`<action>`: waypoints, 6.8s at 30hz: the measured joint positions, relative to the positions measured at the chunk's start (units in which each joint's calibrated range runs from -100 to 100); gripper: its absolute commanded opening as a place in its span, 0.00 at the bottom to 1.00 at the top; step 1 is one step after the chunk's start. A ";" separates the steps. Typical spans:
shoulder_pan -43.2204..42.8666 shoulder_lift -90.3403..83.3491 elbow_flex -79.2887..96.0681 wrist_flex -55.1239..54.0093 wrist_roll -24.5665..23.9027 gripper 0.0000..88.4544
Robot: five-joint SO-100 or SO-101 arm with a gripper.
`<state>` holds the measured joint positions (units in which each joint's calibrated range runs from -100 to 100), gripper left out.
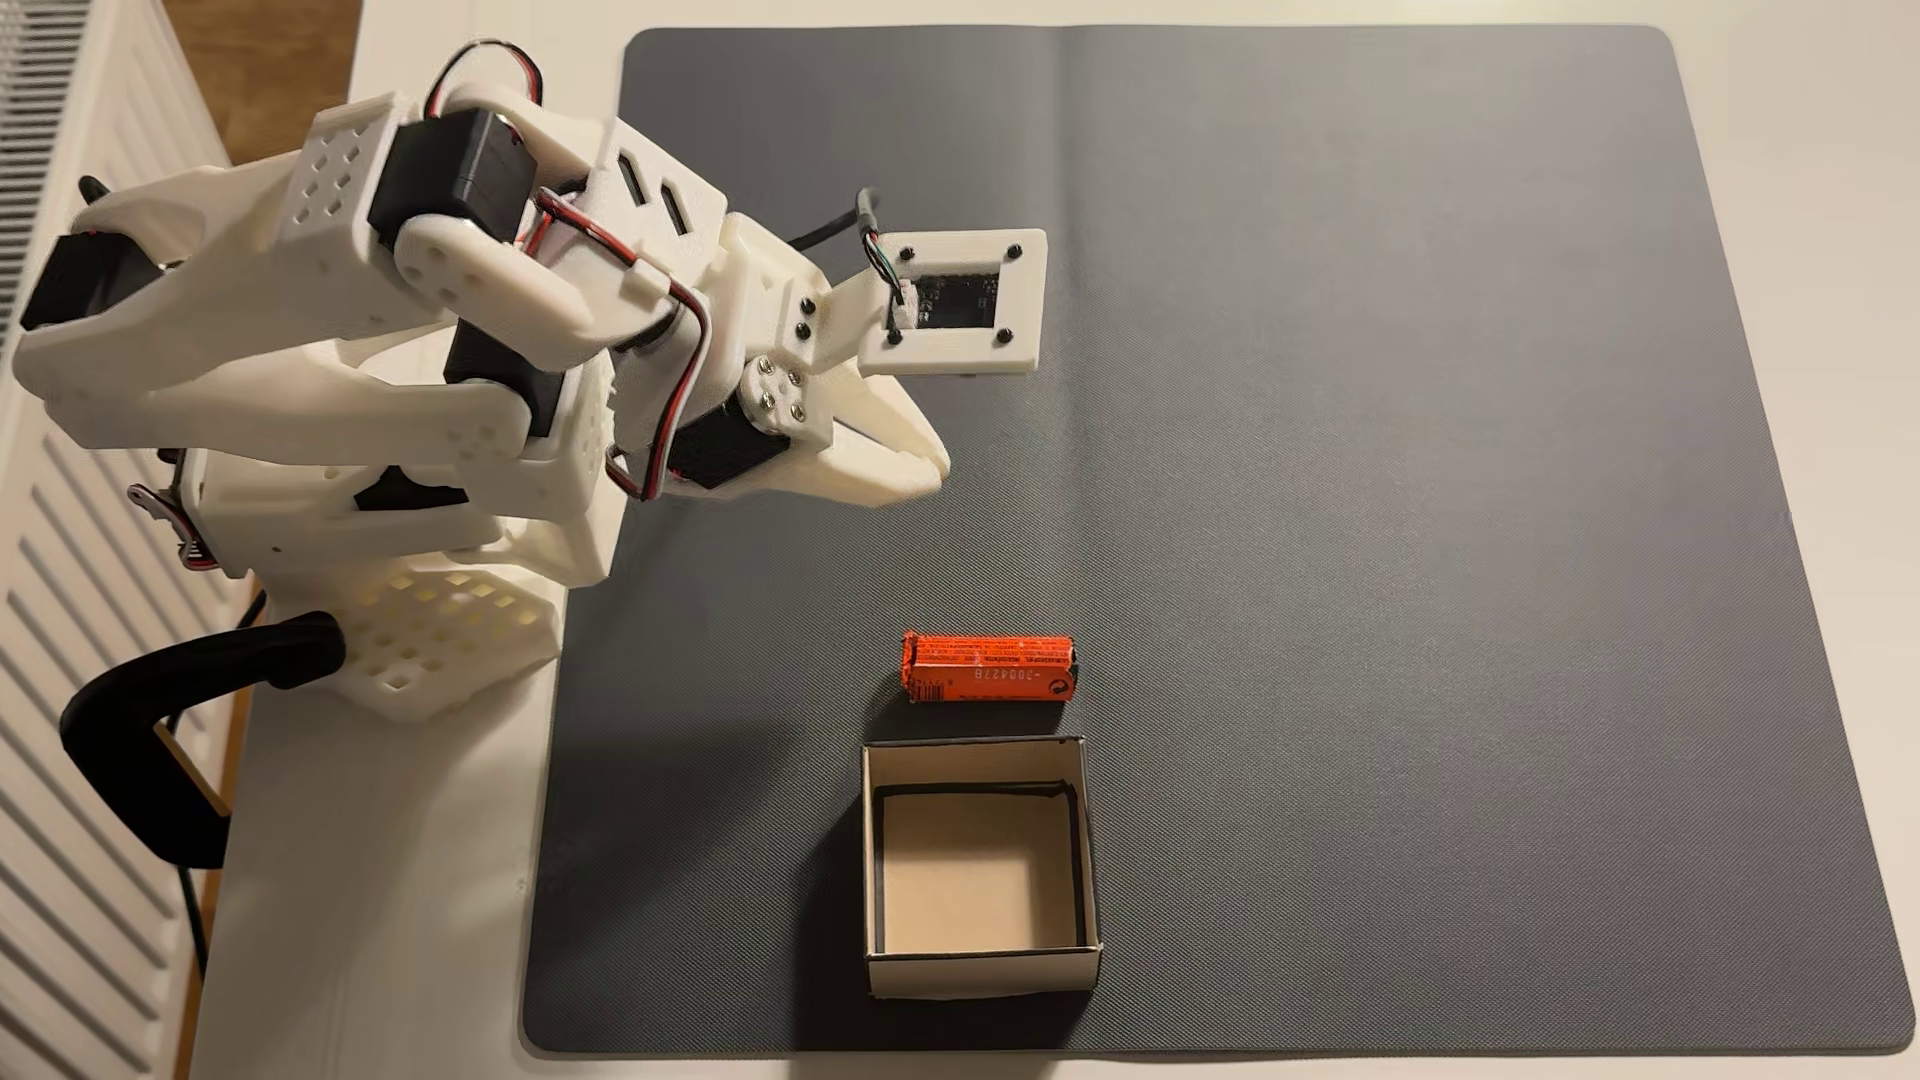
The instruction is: Pick the red object and place it in the box
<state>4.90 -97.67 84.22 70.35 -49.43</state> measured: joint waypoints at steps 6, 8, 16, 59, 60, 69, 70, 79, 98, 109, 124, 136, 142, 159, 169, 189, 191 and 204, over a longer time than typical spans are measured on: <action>2.67 0.69 8.30 -8.00 0.59 0.18; 2.90 0.78 10.04 -9.22 0.59 0.18; 3.79 0.69 12.32 -12.35 0.59 0.17; 3.34 12.51 3.47 -12.17 -0.49 0.17; 3.34 15.44 2.28 -13.30 -0.49 0.17; 3.56 36.74 -1.92 -26.43 -0.49 0.17; 3.49 38.03 -1.92 -27.91 -0.49 0.18; 3.49 45.02 0.91 -37.83 -0.49 0.18; 3.71 47.00 2.28 -39.04 -0.49 0.01; 3.56 47.00 -9.85 -29.74 0.70 0.01; 13.07 45.28 -28.38 -10.78 4.59 0.01; 21.68 38.64 -18.61 -18.70 6.15 0.01; 22.20 36.22 -13.05 -23.65 7.39 0.02; 21.60 34.24 -11.50 -24.35 7.45 0.15; 19.82 33.81 -10.77 -24.35 6.75 0.03; -0.15 12.76 -16.06 -8.00 -0.22 0.01; -1.48 6.99 -11.59 -7.91 -0.43 0.01; -2.97 -1.64 6.48 -7.91 0.16 0.01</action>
<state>1.93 -99.31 90.69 62.43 -49.27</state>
